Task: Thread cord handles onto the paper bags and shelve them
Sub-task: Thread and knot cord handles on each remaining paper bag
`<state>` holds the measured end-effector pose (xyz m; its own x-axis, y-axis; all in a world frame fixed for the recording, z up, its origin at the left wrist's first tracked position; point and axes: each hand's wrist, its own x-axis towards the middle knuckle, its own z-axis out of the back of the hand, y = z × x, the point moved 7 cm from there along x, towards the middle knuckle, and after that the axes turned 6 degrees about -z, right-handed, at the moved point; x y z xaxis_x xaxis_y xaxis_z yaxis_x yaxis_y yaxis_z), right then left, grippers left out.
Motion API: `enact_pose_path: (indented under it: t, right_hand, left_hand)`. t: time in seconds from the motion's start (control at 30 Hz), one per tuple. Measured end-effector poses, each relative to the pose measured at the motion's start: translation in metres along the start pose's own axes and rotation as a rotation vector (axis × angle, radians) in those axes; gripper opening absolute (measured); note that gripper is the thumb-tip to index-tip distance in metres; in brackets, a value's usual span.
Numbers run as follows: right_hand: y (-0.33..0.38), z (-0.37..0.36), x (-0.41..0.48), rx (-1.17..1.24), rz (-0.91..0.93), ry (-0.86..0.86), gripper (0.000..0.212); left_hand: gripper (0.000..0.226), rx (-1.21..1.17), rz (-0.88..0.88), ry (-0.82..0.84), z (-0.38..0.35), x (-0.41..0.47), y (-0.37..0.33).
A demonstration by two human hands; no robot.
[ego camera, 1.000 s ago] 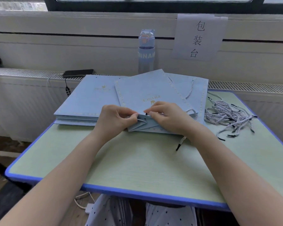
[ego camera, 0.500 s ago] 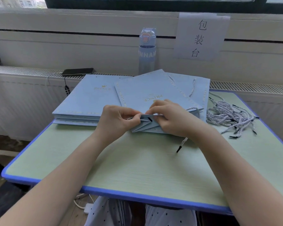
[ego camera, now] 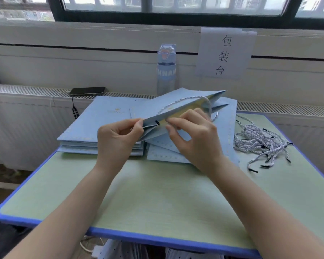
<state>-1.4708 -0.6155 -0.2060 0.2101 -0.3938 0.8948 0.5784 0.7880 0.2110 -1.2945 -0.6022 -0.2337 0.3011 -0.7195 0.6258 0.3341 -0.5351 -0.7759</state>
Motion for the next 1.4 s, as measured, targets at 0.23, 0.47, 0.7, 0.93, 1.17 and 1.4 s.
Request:
enact_pose_path:
  t: [0.23,0.47,0.7,0.93,1.17,1.4]
  right_hand:
    - [-0.016,-0.028,-0.014,-0.01,-0.343,0.218,0.022]
    - [-0.011,-0.022,-0.011,0.066,-0.342,0.13,0.02]
    - [-0.012,-0.022,-0.013,0.065,-0.309,0.123,0.025]
    - [-0.011,-0.017,-0.009,0.075,-0.213,0.103,0.02]
    - [-0.019,0.006,0.0,0.098,-0.105,0.047,0.028]
    - [-0.069,0.015,0.005,-0.156,-0.237,0.157,0.029]
  left_hand:
    - [0.019,0.047,-0.086,0.055,-0.009,-0.007,-0.006]
    - [0.027,0.052,-0.106,0.041,-0.008,-0.005,-0.005]
    - [0.028,0.041,-0.11,0.048,-0.009,-0.005,-0.005]
    - [0.025,0.038,-0.06,-0.034,0.002,0.002,0.001]
    - [0.022,0.055,-0.045,0.1,-0.009,-0.003,0.0]
    - [0.023,0.083,-0.033,0.017,0.003,0.006,0.003]
